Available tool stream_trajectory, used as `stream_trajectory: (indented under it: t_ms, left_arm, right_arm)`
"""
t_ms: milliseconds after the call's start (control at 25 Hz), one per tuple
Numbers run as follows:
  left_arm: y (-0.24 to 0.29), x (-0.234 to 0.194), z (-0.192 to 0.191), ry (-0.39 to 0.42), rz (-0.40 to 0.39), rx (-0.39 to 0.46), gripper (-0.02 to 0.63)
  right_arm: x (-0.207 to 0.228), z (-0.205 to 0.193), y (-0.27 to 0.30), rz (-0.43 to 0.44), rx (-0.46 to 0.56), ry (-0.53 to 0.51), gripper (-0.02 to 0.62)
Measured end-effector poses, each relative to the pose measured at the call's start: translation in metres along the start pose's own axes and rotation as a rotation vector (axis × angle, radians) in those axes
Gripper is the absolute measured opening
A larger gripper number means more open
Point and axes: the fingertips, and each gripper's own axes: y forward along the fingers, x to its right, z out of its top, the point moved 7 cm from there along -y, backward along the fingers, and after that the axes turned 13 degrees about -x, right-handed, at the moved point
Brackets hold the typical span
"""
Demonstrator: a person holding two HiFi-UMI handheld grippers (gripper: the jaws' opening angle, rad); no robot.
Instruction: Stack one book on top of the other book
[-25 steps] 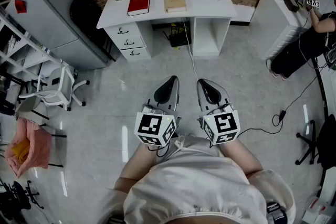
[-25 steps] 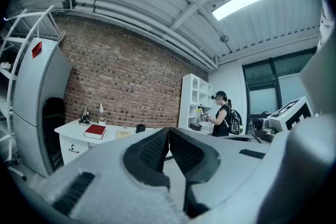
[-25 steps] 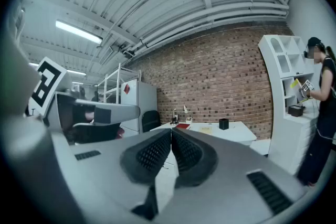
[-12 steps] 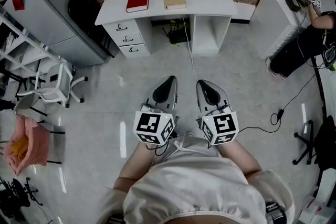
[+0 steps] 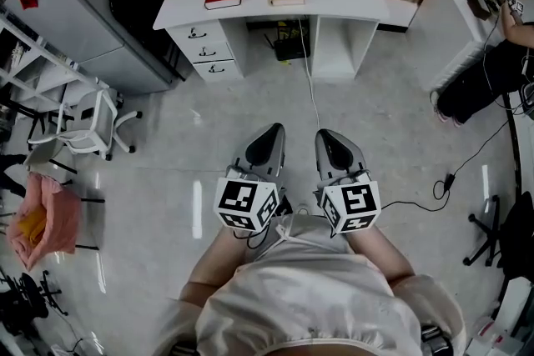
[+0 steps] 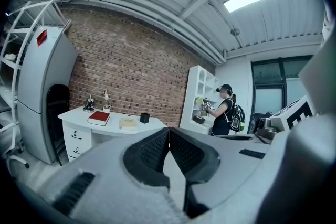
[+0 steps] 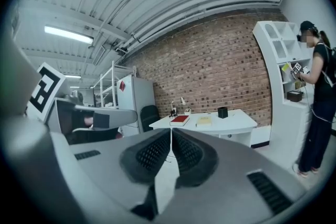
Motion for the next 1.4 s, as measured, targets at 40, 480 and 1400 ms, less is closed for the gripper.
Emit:
stream_trajectory:
  t_ms: [40,480,1400]
  left_arm:
    - [0.006,-0.004,0.002,0.004,-0.004,0.000,0.020]
    - [0.092,-0.087,0.052,-0.006,-0.086,0.002,0.020]
    - [0.211,-0.349,0.138,-0.079,-0.088,-0.063,0.020]
  right_arm:
    - [0.003,0.002,0.006,-0.005,0.002,0.002,0.029]
    - [0.034,0.048,0.102,-0.098,-0.022,0.025,0.029]
    - [0.029,0.155,0.367,-0.142,-0.114,0.088,0.031]
